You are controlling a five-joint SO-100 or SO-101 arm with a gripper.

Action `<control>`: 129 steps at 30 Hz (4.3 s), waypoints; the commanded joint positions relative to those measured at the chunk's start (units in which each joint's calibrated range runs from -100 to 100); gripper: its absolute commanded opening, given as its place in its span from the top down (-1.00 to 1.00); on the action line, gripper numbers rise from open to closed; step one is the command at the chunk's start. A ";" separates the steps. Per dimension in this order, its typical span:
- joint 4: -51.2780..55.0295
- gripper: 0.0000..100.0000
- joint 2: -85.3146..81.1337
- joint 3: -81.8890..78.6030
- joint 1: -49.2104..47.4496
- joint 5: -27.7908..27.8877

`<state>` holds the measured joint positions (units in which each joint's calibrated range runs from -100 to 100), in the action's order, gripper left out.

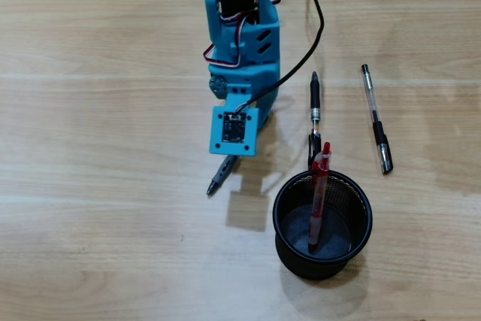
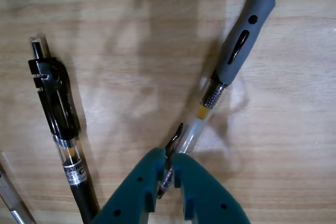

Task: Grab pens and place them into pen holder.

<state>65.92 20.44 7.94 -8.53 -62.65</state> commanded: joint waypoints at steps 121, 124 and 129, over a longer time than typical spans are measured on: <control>-86.36 0.96 -26.95 -24.66 -10.04 8.27; -86.36 0.96 -21.91 -20.97 -10.68 8.12; -86.36 0.96 -10.82 -9.61 -10.95 8.06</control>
<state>-19.29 5.77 -10.34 -19.35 -54.44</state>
